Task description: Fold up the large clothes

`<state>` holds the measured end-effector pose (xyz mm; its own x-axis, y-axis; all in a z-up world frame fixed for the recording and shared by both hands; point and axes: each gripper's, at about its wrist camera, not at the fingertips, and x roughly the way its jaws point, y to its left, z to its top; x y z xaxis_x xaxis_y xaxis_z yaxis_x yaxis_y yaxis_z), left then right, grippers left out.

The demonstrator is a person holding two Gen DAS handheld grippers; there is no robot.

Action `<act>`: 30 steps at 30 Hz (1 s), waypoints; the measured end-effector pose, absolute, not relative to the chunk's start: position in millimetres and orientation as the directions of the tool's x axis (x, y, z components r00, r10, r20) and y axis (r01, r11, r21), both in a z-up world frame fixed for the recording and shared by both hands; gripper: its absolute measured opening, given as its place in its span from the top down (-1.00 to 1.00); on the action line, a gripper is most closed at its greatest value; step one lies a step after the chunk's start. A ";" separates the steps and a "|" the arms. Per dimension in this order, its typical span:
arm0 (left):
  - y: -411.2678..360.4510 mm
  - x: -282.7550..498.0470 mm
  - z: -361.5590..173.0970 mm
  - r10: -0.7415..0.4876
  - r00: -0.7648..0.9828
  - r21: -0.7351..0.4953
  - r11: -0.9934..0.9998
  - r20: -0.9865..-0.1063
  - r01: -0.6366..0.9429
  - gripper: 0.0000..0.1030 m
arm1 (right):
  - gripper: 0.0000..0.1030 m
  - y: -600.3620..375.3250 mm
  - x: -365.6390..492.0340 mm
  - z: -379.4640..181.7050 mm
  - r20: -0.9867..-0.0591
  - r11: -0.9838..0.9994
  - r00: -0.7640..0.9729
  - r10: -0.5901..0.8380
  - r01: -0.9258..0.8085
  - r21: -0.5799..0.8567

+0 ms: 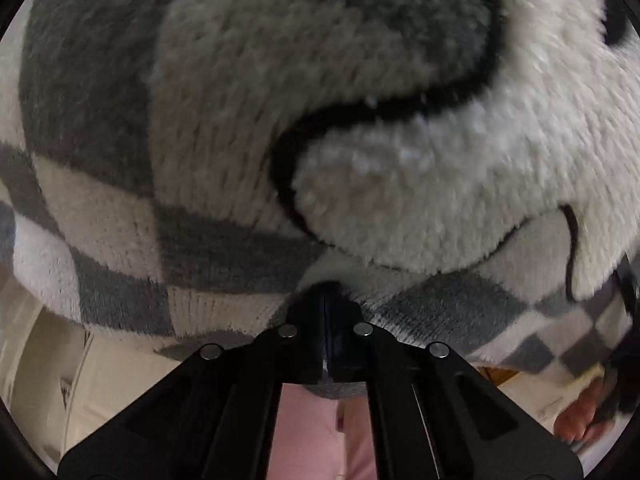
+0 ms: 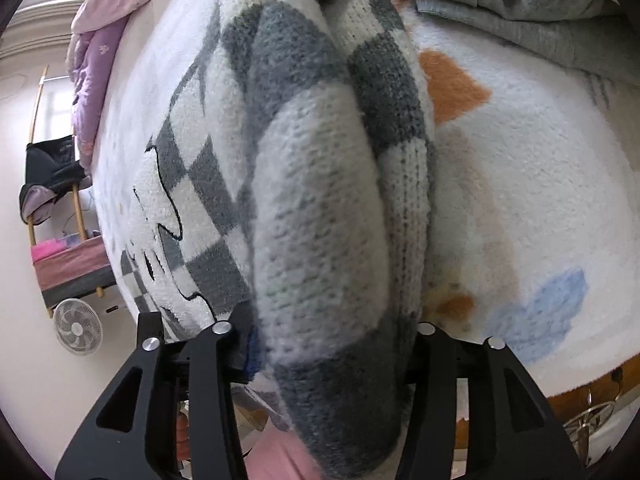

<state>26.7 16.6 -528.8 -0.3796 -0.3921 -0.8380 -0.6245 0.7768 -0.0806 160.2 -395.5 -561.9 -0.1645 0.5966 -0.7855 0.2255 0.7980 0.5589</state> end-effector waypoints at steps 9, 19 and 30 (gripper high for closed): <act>-19.5 5.2 -522.7 -0.277 -0.266 -0.083 0.820 -0.923 -0.566 0.93 | -0.07 -384.0 159.6 -566.9 -0.811 0.843 -0.230 0.538 0.122 0.525; -3.8 3.1 -536.0 -0.319 -0.309 -0.074 0.792 -0.896 -0.605 0.94 | -0.09 -375.4 158.8 -560.5 -0.839 0.878 -0.277 0.468 0.039 0.477; -17.6 64.6 -496.6 -0.364 -0.192 -0.188 0.782 -0.911 -0.594 0.94 | -0.01 -384.6 158.8 -559.9 -0.844 0.874 -0.228 0.485 0.088 0.478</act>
